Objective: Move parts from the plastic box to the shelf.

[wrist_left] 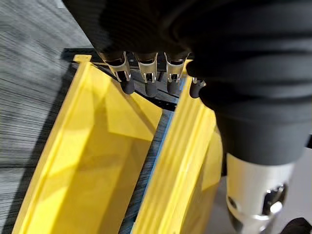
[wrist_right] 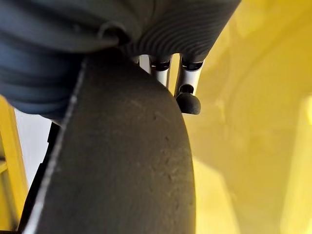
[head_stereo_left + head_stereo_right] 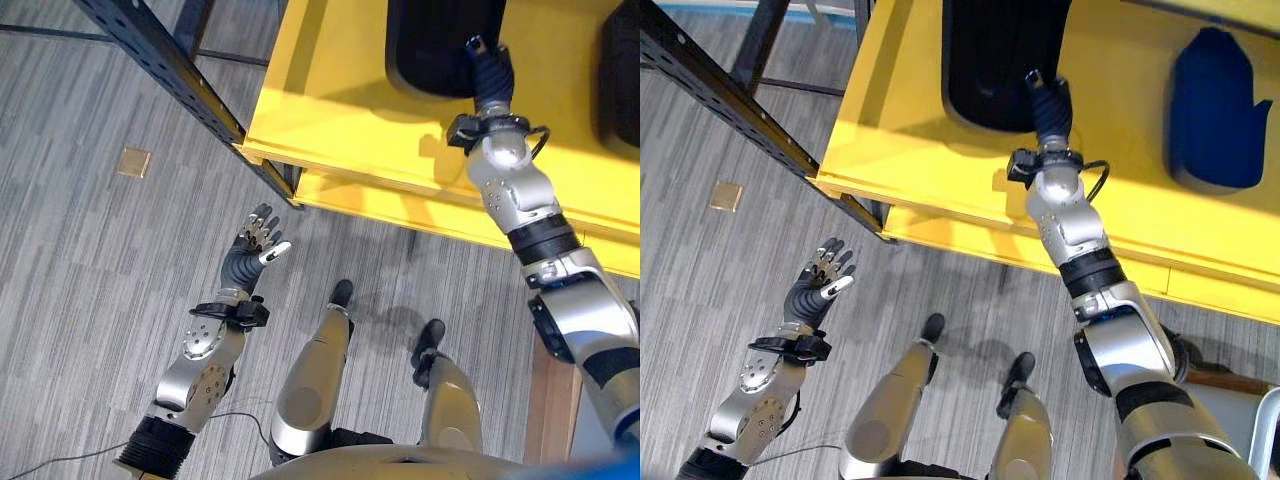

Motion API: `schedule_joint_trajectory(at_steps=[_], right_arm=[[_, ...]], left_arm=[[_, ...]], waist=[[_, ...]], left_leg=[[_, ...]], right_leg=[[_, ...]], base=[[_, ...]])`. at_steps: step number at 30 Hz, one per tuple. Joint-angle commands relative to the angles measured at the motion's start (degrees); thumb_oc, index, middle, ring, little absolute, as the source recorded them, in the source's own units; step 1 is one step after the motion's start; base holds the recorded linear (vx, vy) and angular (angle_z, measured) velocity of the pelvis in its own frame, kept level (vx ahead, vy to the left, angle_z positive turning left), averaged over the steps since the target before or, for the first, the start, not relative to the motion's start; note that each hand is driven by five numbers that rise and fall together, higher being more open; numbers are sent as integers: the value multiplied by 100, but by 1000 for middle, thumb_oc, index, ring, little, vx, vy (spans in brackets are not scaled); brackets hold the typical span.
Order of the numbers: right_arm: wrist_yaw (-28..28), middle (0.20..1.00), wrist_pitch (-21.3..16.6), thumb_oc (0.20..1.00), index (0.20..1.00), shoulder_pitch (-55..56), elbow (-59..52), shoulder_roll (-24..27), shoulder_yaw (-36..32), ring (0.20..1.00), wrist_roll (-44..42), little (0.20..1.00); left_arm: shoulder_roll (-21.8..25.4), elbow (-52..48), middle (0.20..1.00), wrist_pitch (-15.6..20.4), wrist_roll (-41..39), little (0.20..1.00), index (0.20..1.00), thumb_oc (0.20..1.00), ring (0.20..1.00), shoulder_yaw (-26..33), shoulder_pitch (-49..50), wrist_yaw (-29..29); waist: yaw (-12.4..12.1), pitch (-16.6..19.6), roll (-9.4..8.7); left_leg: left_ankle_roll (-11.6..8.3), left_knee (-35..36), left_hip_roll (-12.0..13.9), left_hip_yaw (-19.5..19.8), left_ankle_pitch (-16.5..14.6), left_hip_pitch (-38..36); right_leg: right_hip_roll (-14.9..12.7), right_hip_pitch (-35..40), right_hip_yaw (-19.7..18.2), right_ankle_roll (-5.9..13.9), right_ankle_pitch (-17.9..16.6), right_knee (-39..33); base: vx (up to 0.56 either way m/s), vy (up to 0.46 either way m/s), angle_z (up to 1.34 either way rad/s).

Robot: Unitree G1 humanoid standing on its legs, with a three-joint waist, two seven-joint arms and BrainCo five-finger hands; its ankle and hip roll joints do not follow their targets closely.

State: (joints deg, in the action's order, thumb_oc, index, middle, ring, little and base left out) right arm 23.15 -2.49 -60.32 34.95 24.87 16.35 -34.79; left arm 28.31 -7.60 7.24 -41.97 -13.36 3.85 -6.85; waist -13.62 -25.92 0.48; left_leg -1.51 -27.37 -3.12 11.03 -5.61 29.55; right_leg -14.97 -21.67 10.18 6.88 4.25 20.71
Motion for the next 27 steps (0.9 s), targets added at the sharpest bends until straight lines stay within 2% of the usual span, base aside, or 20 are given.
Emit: schedule_joint_trajectory(at_steps=[1,7,16,17,18,19,20,22,23,25,26,27], right_arm=[[146,200,-495,200,200,-587,-145,315,-47,200,18,200],[187,200,-420,200,200,-1110,1091,469,112,200,102,200],[122,200,-316,200,200,-1619,2263,725,365,200,269,200],[130,200,-302,200,200,-1663,2349,753,389,200,269,200],[117,200,-302,200,200,-1704,2442,765,414,200,282,200],[102,200,-286,200,200,-1745,2516,785,444,200,295,200],[99,200,-280,200,200,-1781,2634,805,464,200,293,200],[78,200,-273,200,200,-1844,2782,850,486,200,284,200],[64,200,-254,200,200,-1894,2898,904,516,200,296,200],[62,200,-241,200,200,-1966,3032,968,569,200,302,200],[59,200,-229,200,200,-1987,3084,984,590,200,304,200],[59,200,-222,200,200,-2011,3157,1024,595,200,312,200]], left_arm=[[216,-377,1000,378,-63,1000,1000,1000,1000,-53,270,-54],[233,-281,1000,431,-112,1000,1000,1000,1000,-212,115,-103],[277,-260,1000,522,-112,1000,1000,1000,1000,-284,-34,-117],[284,-263,1000,536,-120,1000,1000,1000,1000,-284,-42,-133],[284,-266,1000,546,-122,1000,1000,1000,1000,-281,-57,-143],[289,-261,1000,555,-125,1000,1000,1000,1000,-281,-68,-147],[284,-251,1000,555,-127,1000,1000,1000,1000,-290,-72,-152],[272,-235,1000,565,-134,1000,1000,1000,1000,-299,-80,-152],[278,-229,1000,569,-130,1000,1000,1000,1000,-302,-106,-166],[275,-232,1000,574,-136,1000,1000,1000,1000,-311,-134,-160],[267,-225,1000,574,-143,1000,1000,1000,1000,-311,-141,-164],[270,-238,1000,582,-142,1000,1000,1000,1000,-321,-155,-164]], waist=[[66,371,-20],[87,253,10],[112,174,16],[115,182,-8],[111,163,16],[108,157,14],[107,174,-10],[110,169,-14],[103,144,3],[109,137,-2],[114,149,-28],[115,132,-13]], left_leg=[[-78,55,185,-142,-13,247],[-85,-15,168,-94,-7,399],[-93,25,156,-71,10,386],[-111,-8,164,-72,-153,323],[-98,46,162,-72,17,377],[-100,48,165,-74,12,374],[-116,20,171,-75,-149,320],[-118,22,167,-67,-152,318],[-107,60,162,-68,14,373],[-110,73,159,-68,20,369],[-126,51,163,-63,-138,307],[-112,82,159,-65,20,365]], right_leg=[[-23,191,-76,-91,556,459],[-19,46,-47,-133,653,636],[-15,93,-16,-131,688,632],[-7,159,-38,-114,823,657],[-9,102,-7,-135,697,626],[-6,104,-10,-139,709,632],[3,159,-34,-122,841,654],[9,172,-37,-126,849,650],[1,128,0,-145,725,628],[4,137,10,-150,739,626],[9,193,-15,-131,868,651],[2,141,14,-148,752,634]], base=[[-54,8,-7],[-14,0,-3],[13,-5,1],[0,0,0],[10,2,8],[10,2,4],[102,-35,4],[16,-5,-1],[-69,23,1],[18,-11,1],[0,0,0],[0,0,0]])
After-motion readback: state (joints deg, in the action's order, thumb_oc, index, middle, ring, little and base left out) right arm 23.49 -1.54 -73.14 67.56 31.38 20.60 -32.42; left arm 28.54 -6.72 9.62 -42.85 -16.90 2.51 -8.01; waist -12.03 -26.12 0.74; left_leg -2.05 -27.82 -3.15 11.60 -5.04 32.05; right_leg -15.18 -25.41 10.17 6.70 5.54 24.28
